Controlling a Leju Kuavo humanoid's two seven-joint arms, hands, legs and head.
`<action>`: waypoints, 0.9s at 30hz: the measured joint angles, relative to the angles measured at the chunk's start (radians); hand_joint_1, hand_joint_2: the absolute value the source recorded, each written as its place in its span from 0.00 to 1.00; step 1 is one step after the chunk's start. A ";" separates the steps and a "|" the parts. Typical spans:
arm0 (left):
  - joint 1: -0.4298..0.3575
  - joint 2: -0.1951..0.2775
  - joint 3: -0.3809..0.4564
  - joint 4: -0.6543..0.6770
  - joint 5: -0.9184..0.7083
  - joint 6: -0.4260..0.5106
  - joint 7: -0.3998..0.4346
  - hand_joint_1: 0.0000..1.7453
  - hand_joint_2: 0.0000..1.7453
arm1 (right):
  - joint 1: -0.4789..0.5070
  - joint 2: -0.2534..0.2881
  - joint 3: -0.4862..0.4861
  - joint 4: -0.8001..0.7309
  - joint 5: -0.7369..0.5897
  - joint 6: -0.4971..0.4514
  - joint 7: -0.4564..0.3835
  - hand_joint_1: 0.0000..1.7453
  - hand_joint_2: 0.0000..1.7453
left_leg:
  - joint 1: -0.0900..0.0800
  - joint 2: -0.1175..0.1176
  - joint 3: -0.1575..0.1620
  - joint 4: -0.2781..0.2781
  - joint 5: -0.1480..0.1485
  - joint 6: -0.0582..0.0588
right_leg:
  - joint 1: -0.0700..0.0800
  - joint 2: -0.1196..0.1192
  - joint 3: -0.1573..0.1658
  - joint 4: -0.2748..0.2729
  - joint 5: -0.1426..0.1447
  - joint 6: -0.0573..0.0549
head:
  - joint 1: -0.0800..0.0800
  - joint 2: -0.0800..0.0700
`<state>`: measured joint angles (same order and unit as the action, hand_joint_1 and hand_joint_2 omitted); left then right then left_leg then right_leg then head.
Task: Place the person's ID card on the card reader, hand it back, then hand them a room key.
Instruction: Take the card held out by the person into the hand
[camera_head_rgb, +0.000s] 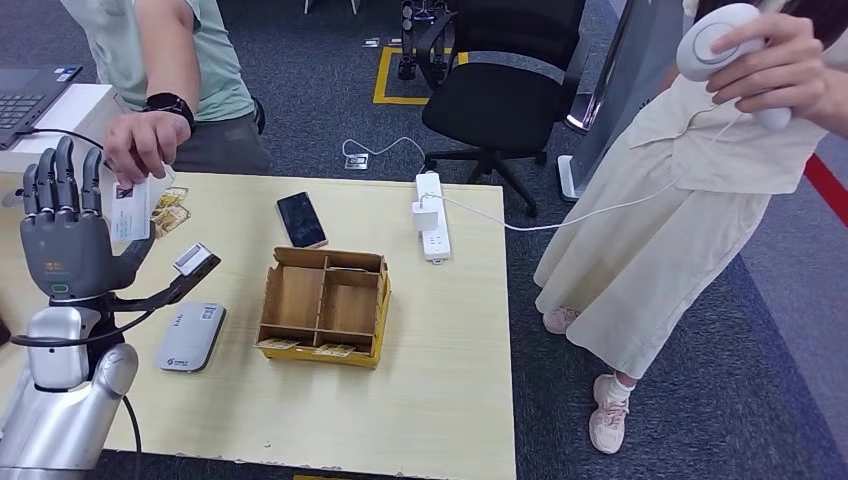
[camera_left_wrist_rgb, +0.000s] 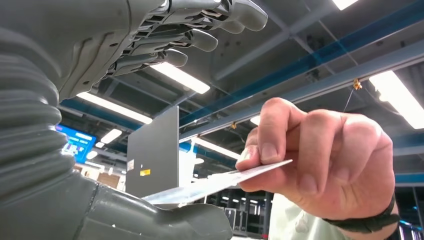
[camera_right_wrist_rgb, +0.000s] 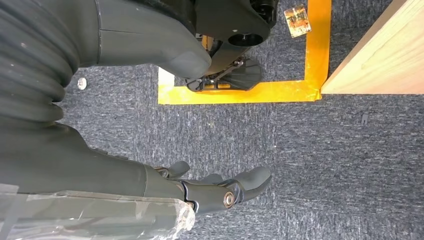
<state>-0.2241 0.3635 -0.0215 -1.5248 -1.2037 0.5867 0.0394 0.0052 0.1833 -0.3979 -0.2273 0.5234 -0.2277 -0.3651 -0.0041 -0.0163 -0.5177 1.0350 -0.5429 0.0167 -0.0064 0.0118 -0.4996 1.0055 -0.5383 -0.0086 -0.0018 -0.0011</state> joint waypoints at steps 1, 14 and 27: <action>-0.001 0.000 -0.002 0.003 0.001 0.000 0.004 0.00 1.00 | 0.000 0.000 0.000 0.000 0.000 0.000 0.000 0.00 1.00 | 0.000 0.000 0.000 0.000 0.000 0.000 | 0.000 0.000 0.000 0.000 0.000 0.000 | 0.000 0.000; -0.007 -0.001 -0.010 0.013 0.015 -0.010 0.008 1.00 1.00 | 0.000 0.000 0.000 0.002 0.000 0.000 0.000 0.00 1.00 | 0.000 0.000 0.000 0.000 0.000 0.000 | 0.000 0.000 0.000 0.000 0.000 0.000 | 0.000 0.000; -0.006 0.000 -0.012 0.015 0.050 0.012 0.002 1.00 1.00 | 0.000 0.000 -0.003 0.003 0.003 0.000 0.000 0.00 1.00 | 0.000 0.000 0.000 0.000 0.000 0.000 | 0.000 0.000 0.000 0.000 0.000 0.000 | 0.000 0.000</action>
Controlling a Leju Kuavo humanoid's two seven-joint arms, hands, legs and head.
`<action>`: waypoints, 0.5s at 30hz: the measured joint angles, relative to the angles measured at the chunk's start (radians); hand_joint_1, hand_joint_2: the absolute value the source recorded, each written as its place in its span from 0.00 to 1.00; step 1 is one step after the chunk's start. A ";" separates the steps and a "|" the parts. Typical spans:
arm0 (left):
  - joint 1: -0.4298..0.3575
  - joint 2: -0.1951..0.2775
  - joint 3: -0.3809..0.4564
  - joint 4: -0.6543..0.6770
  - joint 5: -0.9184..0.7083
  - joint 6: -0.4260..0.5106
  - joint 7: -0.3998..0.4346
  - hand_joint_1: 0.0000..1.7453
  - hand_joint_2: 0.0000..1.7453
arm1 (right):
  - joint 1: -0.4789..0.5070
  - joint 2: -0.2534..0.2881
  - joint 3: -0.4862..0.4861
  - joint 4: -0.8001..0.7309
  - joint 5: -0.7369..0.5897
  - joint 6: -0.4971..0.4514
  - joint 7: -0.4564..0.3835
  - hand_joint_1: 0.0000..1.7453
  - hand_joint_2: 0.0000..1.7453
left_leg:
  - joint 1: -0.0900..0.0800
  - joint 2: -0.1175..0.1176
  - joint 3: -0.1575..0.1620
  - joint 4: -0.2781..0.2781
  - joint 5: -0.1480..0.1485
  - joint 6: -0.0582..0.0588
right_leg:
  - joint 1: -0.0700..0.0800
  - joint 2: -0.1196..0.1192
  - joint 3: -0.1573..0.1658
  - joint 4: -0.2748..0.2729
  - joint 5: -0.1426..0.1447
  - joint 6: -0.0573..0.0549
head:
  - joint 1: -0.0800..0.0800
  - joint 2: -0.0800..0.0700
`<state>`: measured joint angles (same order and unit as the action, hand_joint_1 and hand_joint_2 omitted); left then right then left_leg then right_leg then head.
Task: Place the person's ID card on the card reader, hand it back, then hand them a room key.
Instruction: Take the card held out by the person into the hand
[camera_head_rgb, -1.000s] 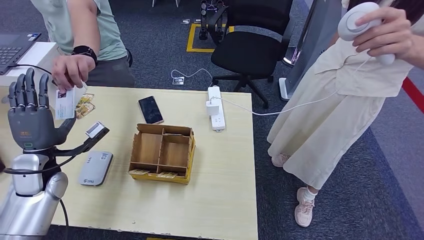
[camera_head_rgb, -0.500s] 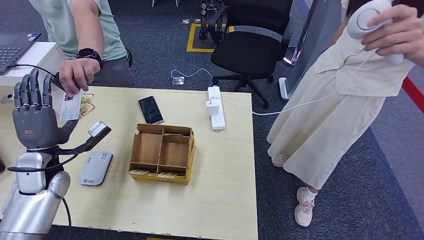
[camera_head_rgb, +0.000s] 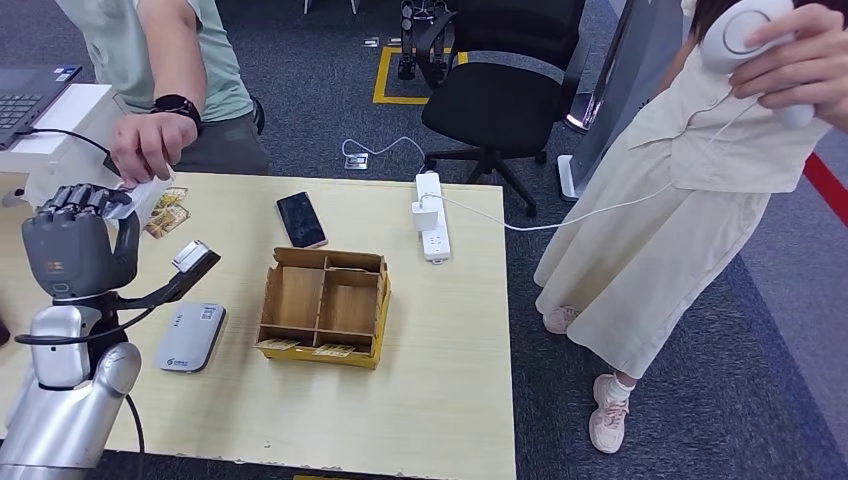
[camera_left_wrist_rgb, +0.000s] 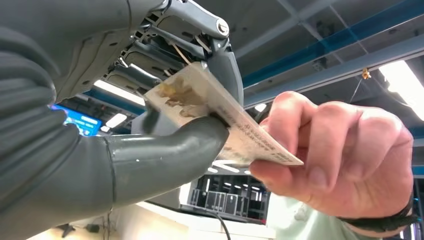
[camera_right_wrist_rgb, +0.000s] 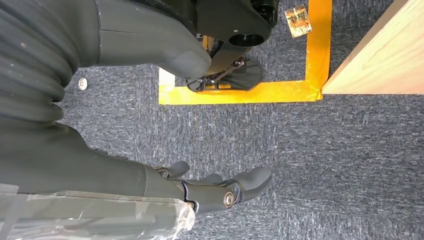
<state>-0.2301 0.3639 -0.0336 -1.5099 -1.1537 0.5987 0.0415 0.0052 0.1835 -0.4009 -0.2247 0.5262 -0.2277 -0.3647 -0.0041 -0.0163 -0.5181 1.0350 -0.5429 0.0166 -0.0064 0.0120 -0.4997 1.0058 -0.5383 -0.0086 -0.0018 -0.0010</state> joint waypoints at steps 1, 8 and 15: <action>0.000 0.000 0.000 0.000 0.000 0.001 0.000 1.00 1.00 | 0.000 0.000 0.000 0.000 0.000 0.000 0.000 0.00 1.00 | 0.000 0.000 0.000 0.000 0.000 0.000 | 0.000 0.000 0.000 0.000 0.000 0.000 | 0.000 0.000; 0.001 0.000 0.000 0.000 0.001 0.009 -0.015 1.00 1.00 | 0.000 0.000 0.000 0.000 0.001 0.000 0.000 0.00 1.00 | 0.000 0.000 0.000 0.000 0.000 0.000 | 0.000 0.000 0.000 0.000 0.000 0.000 | 0.000 0.000; 0.002 0.000 0.000 0.000 0.000 0.011 -0.016 1.00 1.00 | 0.000 0.000 -0.002 0.000 0.001 0.000 0.000 0.00 1.00 | 0.000 0.000 0.000 0.000 0.000 0.000 | 0.000 0.000 0.000 0.000 0.000 0.000 | 0.000 0.000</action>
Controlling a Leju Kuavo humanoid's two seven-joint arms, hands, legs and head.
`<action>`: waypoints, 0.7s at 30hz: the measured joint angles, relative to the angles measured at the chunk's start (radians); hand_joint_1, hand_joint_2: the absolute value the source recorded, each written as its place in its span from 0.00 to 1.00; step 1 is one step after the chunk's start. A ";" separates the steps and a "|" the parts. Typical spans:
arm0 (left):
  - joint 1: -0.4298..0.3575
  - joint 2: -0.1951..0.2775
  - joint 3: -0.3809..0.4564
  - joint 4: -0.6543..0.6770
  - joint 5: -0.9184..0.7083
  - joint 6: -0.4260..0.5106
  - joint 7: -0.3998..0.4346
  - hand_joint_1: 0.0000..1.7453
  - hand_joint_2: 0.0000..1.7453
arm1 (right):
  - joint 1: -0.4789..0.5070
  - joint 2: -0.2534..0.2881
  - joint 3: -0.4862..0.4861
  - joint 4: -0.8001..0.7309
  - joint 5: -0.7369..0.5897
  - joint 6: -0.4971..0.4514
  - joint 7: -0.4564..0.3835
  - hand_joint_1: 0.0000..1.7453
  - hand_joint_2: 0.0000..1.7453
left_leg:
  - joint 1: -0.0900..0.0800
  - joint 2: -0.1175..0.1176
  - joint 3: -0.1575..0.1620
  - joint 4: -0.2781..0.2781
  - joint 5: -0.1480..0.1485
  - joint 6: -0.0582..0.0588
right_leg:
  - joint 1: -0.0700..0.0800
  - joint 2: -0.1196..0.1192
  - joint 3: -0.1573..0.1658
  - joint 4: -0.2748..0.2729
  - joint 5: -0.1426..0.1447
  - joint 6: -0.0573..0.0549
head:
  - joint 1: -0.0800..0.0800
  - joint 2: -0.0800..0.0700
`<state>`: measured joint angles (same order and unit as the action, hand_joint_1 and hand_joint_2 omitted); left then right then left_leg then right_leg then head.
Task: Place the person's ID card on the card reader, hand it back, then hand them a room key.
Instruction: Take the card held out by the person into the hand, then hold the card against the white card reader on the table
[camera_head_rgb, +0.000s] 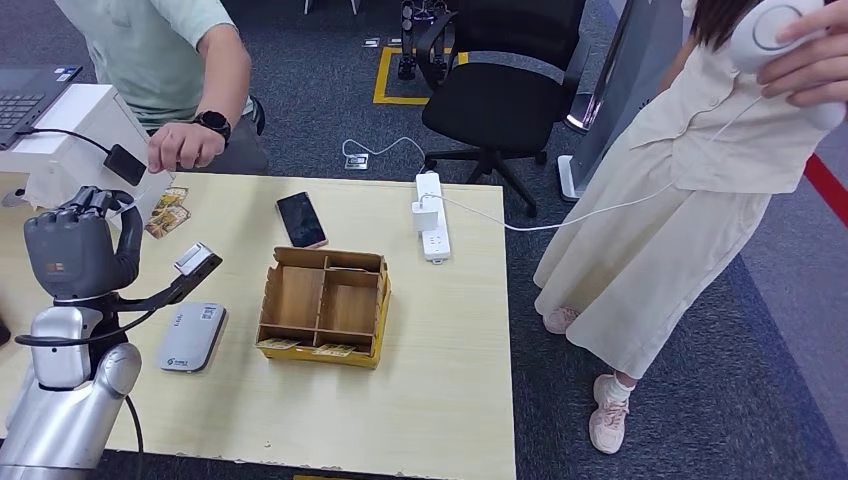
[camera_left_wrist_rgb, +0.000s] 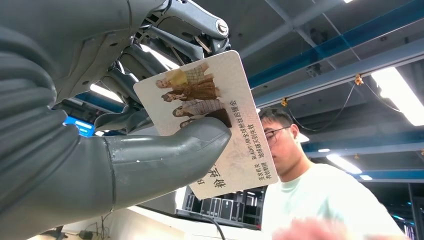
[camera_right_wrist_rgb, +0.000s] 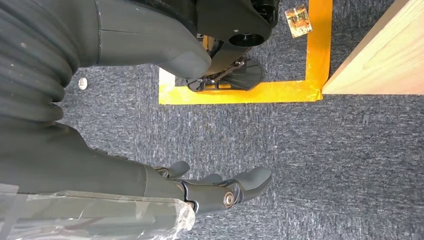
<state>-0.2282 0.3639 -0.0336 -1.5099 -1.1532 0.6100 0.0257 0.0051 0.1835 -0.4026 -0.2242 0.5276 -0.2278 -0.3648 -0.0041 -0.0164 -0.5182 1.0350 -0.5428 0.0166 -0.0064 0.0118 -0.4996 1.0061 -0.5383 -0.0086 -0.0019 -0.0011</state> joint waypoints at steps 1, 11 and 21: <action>0.000 0.000 0.000 0.000 0.000 0.001 -0.001 1.00 1.00 | 0.000 0.000 -0.001 0.000 0.000 0.000 0.000 0.00 1.00 | 0.000 0.000 0.000 0.000 0.000 0.000 | 0.000 0.000 0.000 0.000 0.000 0.000 | 0.000 0.000; 0.058 0.025 0.004 -0.046 -0.003 0.018 -0.018 1.00 1.00 | 0.000 0.000 -0.006 0.001 -0.001 0.000 0.000 0.00 1.00 | 0.000 0.000 0.000 0.000 0.000 0.000 | 0.000 0.000 0.000 0.000 0.000 0.000 | 0.000 0.000; 0.124 0.053 0.033 -0.064 -0.006 -0.012 -0.014 1.00 1.00 | 0.000 0.000 -0.012 0.002 0.002 0.002 -0.001 0.00 1.00 | 0.000 0.000 0.000 0.000 0.000 0.000 | 0.000 0.000 0.000 0.000 0.000 0.000 | 0.000 0.000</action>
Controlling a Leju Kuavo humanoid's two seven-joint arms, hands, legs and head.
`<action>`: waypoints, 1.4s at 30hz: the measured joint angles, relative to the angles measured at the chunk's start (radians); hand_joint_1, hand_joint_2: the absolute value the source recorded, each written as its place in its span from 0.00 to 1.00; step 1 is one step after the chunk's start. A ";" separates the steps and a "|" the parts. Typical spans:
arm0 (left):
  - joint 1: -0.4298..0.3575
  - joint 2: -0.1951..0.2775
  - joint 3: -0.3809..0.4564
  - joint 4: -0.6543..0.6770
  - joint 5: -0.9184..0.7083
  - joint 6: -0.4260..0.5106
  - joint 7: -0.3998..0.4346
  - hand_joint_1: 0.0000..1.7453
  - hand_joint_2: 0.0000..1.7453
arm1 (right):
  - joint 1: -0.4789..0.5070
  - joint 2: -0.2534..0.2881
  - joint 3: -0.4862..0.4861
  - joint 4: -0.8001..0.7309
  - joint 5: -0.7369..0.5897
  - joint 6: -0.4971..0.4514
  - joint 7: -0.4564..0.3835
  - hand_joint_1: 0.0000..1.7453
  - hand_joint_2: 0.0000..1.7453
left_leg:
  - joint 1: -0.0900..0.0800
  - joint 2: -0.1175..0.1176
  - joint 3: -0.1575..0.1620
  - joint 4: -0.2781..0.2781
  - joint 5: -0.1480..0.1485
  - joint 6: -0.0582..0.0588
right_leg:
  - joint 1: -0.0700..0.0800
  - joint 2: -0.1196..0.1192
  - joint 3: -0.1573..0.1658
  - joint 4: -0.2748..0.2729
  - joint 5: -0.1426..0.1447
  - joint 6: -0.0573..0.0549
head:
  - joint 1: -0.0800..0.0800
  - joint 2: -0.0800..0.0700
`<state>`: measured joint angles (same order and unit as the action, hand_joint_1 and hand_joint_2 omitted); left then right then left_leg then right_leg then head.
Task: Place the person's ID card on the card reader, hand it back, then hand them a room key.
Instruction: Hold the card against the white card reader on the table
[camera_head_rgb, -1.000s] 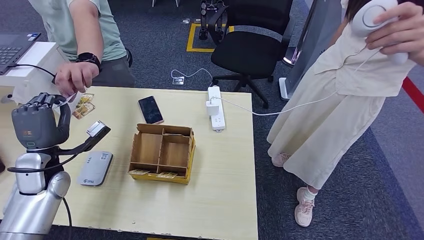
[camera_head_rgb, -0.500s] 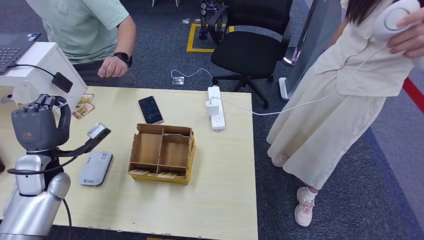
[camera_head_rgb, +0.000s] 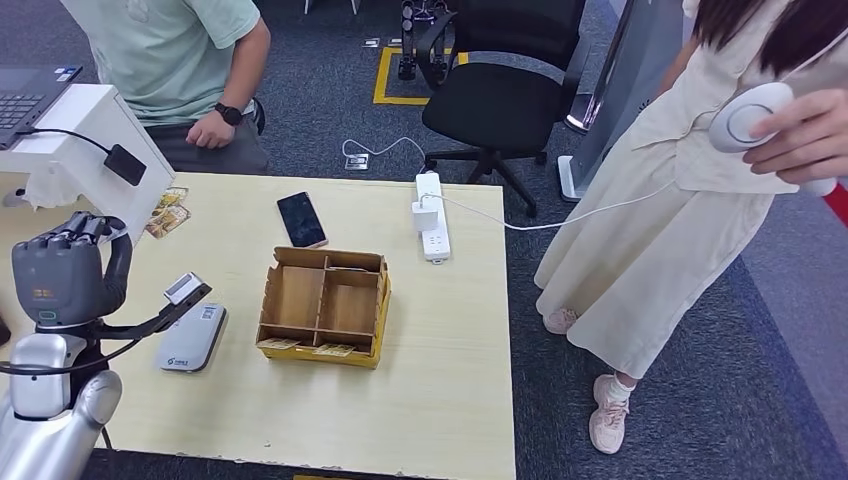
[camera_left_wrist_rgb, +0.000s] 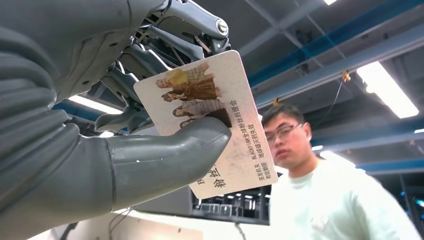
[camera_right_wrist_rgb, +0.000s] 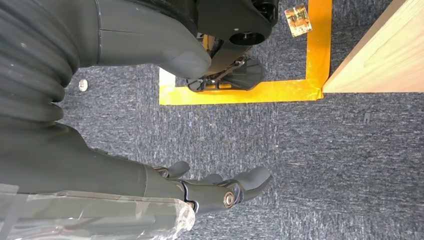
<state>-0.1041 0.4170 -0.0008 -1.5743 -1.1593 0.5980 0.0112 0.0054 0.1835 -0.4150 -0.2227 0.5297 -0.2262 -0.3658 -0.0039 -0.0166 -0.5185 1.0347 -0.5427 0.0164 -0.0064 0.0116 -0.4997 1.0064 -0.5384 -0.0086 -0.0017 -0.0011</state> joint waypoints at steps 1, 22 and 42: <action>0.005 0.000 0.004 0.001 -0.001 -0.001 0.000 1.00 1.00 | 0.000 0.000 0.000 0.000 0.001 0.000 0.000 0.00 1.00 | 0.000 0.000 0.000 0.000 0.000 0.000 | 0.000 0.000 0.000 0.000 0.000 0.000 | 0.000 0.000; 0.016 -0.036 0.057 0.023 0.450 -0.150 -0.107 1.00 1.00 | 0.000 0.000 -0.016 0.000 0.009 -0.001 0.000 0.00 1.00 | 0.000 0.000 0.000 0.000 0.000 0.000 | 0.000 0.000 0.000 0.000 0.000 0.000 | 0.000 0.000; 0.097 0.086 0.125 -0.029 -0.349 0.066 0.031 1.00 1.00 | -0.002 0.000 -0.016 0.007 0.033 0.017 -0.002 0.00 1.00 | 0.002 0.000 0.000 0.000 0.000 0.000 | 0.001 0.000 0.000 0.000 0.000 0.000 | 0.000 0.000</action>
<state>-0.0075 0.5027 0.1239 -1.6033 -1.5079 0.6641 0.0426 0.0037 0.1831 -0.4307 -0.2158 0.5625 -0.2095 -0.3675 -0.0021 -0.0165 -0.5187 1.0345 -0.5426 0.0161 -0.0054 0.0118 -0.4998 1.0068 -0.5384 -0.0087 -0.0021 -0.0010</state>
